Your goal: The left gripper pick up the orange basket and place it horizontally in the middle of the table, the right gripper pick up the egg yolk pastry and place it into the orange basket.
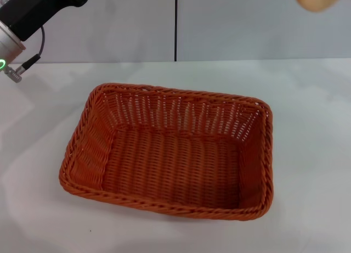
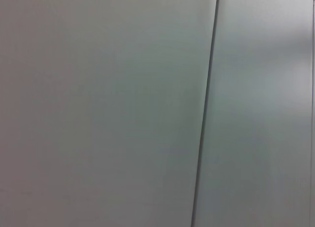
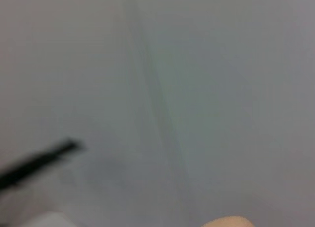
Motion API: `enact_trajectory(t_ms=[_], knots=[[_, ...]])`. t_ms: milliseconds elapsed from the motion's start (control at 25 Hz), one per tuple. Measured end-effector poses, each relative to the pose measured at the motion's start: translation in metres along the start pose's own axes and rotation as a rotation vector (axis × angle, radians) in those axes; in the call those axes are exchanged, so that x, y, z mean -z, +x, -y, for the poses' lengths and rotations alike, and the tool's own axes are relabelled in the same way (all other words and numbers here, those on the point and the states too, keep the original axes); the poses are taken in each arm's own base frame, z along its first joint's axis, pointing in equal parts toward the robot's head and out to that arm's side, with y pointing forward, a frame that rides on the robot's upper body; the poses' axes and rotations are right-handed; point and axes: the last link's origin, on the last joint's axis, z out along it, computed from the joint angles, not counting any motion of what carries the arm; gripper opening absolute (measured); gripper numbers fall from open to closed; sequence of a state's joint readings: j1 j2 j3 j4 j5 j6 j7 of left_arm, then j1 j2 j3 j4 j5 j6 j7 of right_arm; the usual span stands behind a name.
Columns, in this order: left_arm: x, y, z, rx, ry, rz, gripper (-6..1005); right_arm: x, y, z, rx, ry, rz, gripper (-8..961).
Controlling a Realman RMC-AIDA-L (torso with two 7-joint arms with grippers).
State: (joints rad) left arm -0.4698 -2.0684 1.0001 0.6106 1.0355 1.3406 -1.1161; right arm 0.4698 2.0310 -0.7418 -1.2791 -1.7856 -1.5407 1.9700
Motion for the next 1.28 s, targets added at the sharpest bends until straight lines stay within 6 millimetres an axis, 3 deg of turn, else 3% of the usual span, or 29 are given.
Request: enact_trajectory(t_ms=[120, 320, 520, 680, 1000, 1200, 1280], knots=[[0.000, 0.000, 0.000, 0.000, 0.000, 0.000, 756, -0.009, -0.008, -0.010, 0.013, -0.082, 0.010, 105], [0.000, 0.000, -0.001, 0.001, -0.002, -0.001, 756, -0.046, -0.012, -0.033, 0.013, -0.273, -0.036, 100], [0.000, -0.001, -0.001, 0.002, -0.002, -0.002, 756, -0.086, -0.001, -0.052, -0.017, -0.415, -0.127, 96], [0.001, -0.001, -0.001, 0.003, 0.000, 0.000, 756, -0.106, 0.009, -0.062, -0.048, -0.477, -0.191, 95], [0.002, -0.002, -0.001, 0.008, -0.001, 0.000, 756, -0.104, 0.017, -0.058, -0.064, -0.452, -0.209, 368], [0.003, -0.002, -0.002, 0.009, -0.002, 0.000, 756, -0.088, 0.020, -0.047, -0.060, -0.394, -0.158, 549], [0.003, -0.002, -0.002, 0.010, -0.002, 0.000, 756, -0.078, 0.022, -0.040, -0.045, -0.354, -0.111, 549]])
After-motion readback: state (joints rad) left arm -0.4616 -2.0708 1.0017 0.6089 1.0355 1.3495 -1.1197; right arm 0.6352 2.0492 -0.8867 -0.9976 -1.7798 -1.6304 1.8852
